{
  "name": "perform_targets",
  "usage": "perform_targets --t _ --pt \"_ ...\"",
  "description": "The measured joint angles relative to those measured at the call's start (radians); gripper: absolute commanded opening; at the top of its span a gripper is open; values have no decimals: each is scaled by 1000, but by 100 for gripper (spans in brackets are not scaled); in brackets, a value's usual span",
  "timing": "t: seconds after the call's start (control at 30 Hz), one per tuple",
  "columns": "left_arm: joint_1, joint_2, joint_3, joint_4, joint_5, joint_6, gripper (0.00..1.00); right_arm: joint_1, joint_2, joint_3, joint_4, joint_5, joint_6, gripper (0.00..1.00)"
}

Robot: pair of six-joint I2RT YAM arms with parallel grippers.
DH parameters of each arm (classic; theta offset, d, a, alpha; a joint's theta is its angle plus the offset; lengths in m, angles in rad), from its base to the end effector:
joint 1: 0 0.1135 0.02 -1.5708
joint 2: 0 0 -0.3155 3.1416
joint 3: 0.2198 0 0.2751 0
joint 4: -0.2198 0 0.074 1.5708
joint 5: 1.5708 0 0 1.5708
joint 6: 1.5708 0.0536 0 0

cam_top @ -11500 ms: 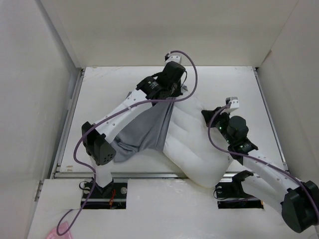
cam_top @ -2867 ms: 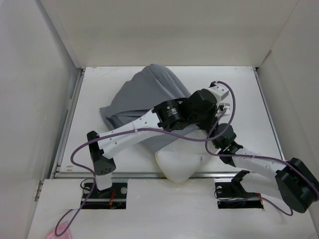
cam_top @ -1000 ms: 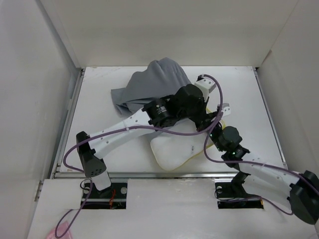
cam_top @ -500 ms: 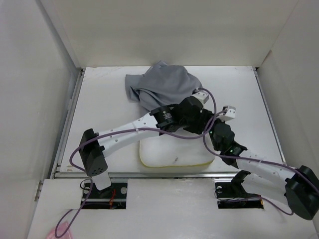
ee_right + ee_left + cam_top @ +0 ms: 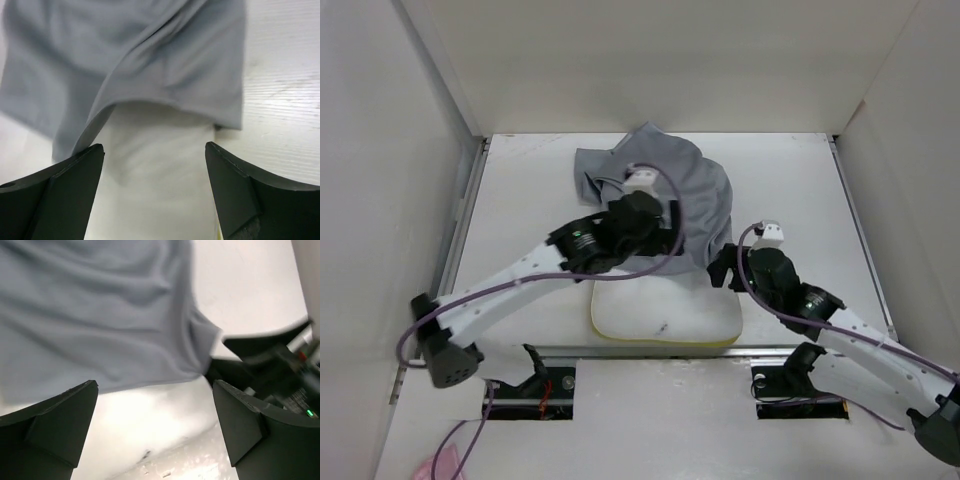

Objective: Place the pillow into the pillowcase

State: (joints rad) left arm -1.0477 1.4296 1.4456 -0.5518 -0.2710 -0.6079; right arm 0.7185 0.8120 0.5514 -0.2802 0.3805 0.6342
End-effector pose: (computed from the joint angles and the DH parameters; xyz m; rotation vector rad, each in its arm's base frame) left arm 0.1878 -0.2970 0.4260 0.3076 2.1448 -0.7064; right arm 0.1515 0.1061 0.2675 0.1392 2.0925 0.4254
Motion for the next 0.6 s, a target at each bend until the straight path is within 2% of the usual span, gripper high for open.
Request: perform_targets --t 0.03,0.07,0.13,0.17,0.23,0.43,0.6 --pt "27 -71 -51 -12 -28 -32 100 15 -21 0 -21 -31 -20 87" --pt "60 -145 -113 -18 -55 -66 100 37 -39 3 -35 -60 -40 93" --pt "130 -285 -236 -39 -99 -138 100 92 -55 20 -48 -117 -76 95" --pt "173 -348 -299 -48 -109 -171 100 125 -49 37 -50 -139 -93 100" --pt "245 -453 -431 -57 -123 -234 100 198 -4 85 -57 -146 -114 100" --pt "394 -616 -734 -74 -79 -336 100 433 343 341 -82 -48 -144 100" --pt "452 -653 -798 -78 -41 -376 100 536 644 539 -90 3 -147 100"
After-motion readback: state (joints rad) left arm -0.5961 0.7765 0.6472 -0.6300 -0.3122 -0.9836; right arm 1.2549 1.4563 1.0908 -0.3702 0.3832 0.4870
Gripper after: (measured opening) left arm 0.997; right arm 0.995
